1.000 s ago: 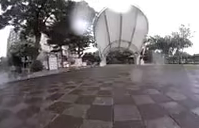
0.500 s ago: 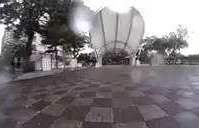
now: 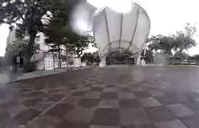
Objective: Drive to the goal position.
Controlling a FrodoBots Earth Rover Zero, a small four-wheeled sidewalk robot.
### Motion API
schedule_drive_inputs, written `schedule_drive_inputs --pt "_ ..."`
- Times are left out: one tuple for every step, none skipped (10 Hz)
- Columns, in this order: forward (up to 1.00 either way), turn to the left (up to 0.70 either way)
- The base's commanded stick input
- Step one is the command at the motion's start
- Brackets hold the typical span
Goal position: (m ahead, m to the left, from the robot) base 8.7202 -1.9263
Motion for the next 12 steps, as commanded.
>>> schedule_drive_inputs --pt "0.87 0.0" --pt "0.87 0.0" --pt "0.87 0.0" --pt "0.87 0.0" --pt "0.87 0.0" --pt "0.87 0.0" --pt "0.87 0.0" --pt "0.87 0.0" --pt "0.87 0.0" --pt "0.87 0.0" --pt "0.87 0.0" --pt "0.87 0.0"
